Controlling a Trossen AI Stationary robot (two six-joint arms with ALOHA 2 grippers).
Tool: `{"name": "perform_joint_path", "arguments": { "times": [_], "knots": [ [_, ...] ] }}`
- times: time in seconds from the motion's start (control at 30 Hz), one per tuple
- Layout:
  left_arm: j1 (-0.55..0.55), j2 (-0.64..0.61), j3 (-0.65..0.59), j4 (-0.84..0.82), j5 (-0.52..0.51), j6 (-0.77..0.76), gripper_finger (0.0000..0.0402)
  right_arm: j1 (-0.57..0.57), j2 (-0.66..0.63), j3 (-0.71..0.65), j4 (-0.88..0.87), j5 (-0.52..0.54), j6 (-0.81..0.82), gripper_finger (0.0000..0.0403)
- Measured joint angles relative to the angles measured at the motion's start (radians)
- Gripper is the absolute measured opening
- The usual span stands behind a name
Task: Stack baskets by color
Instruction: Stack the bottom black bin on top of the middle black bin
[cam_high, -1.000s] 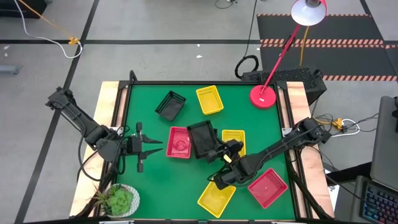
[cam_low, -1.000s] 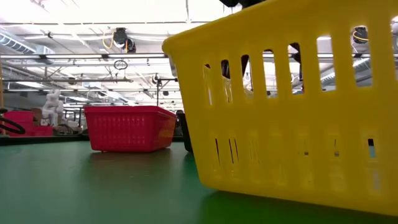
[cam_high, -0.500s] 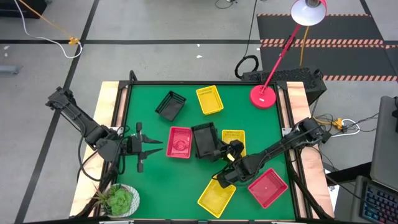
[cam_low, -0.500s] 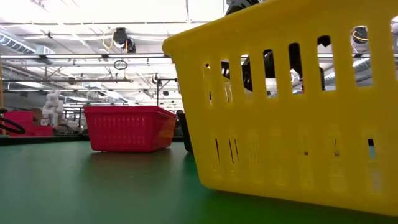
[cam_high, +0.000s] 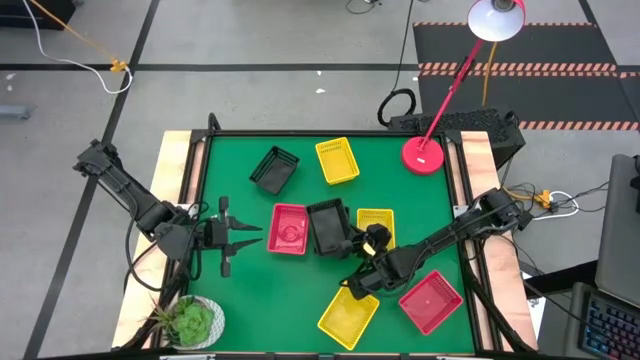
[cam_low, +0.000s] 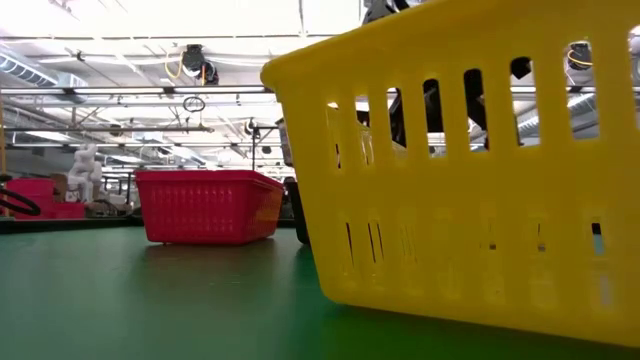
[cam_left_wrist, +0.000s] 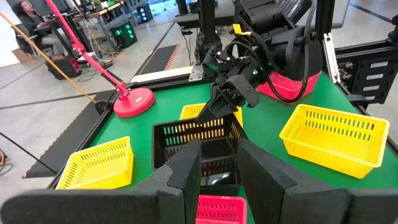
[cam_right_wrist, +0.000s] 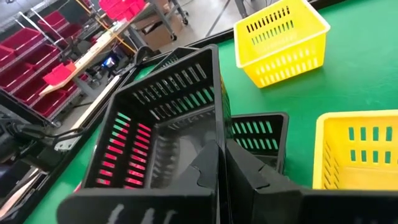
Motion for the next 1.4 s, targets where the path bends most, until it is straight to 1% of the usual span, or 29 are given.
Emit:
{"name": "perform_joint_path", "arguments": {
  "times": [0.13,0.3,0.4,0.7,0.8,1.03,1.1,1.23,1.4],
  "knots": [
    [0.000,0.000,0.000,0.000,0.000,-0.001,0.0106,0.000,0.000,-0.013,0.021,0.013,0.000,0.0004],
    [0.000,0.000,0.000,0.000,0.000,-0.001,0.0106,0.003,0.000,-0.092,0.183,0.032,-0.032,0.0004],
    [0.000,0.000,0.000,0.000,0.000,-0.001,0.0106,0.009,0.000,-0.115,0.239,0.043,-0.054,0.0004],
    [0.000,0.000,0.001,0.000,0.000,-0.002,0.0106,0.008,0.000,-0.126,0.248,0.017,-0.082,0.0008],
    [0.000,0.000,0.001,0.000,0.000,-0.002,0.0106,0.002,0.000,-0.126,0.247,0.013,-0.088,0.0026],
    [0.000,0.000,0.001,0.000,0.000,-0.003,0.0106,0.000,0.000,-0.126,0.248,0.012,-0.093,0.0090],
    [0.000,0.000,0.001,0.000,0.000,-0.003,0.0106,0.000,0.000,-0.126,0.248,-0.008,-0.094,0.0104],
    [0.000,0.000,0.001,0.000,0.000,-0.003,0.0106,0.000,0.000,-0.126,0.248,-0.033,-0.102,0.0119],
    [0.000,0.000,0.001,0.000,0.000,-0.003,0.0106,0.000,-0.027,-0.126,0.244,-0.084,-0.164,0.0123]
  ]
}}
